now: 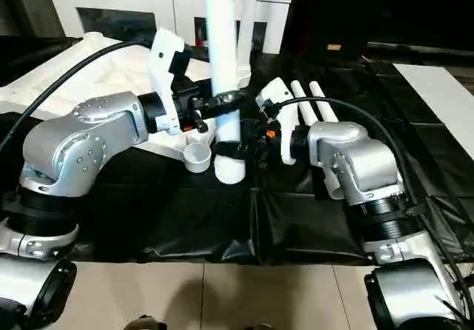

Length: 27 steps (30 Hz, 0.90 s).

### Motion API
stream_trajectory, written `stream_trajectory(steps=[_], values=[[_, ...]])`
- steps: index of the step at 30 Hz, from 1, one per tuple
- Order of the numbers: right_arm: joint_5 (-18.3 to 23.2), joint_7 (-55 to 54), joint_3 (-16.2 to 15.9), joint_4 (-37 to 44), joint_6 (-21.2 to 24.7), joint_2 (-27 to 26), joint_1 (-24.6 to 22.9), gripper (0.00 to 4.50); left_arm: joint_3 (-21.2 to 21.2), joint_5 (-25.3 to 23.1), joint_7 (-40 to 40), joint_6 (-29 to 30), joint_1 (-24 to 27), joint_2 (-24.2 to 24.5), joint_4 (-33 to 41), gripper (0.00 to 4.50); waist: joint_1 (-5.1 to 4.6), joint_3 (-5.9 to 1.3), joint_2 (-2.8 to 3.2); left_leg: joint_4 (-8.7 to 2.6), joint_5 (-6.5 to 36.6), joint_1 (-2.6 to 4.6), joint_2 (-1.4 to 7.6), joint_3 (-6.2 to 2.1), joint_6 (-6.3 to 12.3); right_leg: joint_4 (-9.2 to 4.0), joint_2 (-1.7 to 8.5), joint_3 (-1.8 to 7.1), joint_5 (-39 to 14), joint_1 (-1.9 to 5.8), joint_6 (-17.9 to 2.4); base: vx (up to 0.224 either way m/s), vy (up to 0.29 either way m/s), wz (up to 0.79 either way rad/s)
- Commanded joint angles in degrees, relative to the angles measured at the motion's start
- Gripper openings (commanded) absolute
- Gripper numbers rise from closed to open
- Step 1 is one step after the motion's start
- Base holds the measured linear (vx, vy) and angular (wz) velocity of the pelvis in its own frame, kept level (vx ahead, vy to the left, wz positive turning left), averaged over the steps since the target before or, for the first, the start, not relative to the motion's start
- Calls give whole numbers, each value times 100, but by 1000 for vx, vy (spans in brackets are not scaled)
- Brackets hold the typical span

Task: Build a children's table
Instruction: Pick table leg

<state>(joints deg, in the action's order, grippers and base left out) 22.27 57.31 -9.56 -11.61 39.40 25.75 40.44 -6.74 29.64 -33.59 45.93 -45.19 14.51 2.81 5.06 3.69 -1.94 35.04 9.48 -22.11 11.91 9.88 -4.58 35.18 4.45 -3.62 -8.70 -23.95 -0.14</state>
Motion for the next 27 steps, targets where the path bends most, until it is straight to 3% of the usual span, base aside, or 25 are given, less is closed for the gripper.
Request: stream_trajectory(steps=[1,7,18,20,27], values=[[43,122,-44,22,-61,52,24,341,-71,35,-108,-51,-51,-2,149,186,-7,-469,-70,-364,923,85,71,30,26,-355,264,202,-1370,342,-1038,0,0,0],[69,320,-81,-8,-132,42,14,341,-122,79,-229,-27,-44,26,231,186,-7,-471,-61,-365,927,88,73,27,20,-352,265,201,-1380,342,-1038,0,0,0],[81,498,-55,38,-139,35,-4,256,-161,18,-373,11,1,82,255,186,-7,-476,-54,-364,900,90,73,25,32,-341,264,201,-1300,345,-1080,0,0,0],[82,519,-55,37,-142,33,-7,223,-165,16,-380,13,-2,79,254,186,-8,-476,-53,-362,890,87,71,27,33,-341,261,201,-1271,346,-1096,0,0,0],[79,577,-67,74,-139,1,-53,190,-164,9,-411,20,-19,47,247,186,-4,-475,-49,-363,915,93,73,26,33,-341,263,201,-1281,345,-1107,0,0,0]])
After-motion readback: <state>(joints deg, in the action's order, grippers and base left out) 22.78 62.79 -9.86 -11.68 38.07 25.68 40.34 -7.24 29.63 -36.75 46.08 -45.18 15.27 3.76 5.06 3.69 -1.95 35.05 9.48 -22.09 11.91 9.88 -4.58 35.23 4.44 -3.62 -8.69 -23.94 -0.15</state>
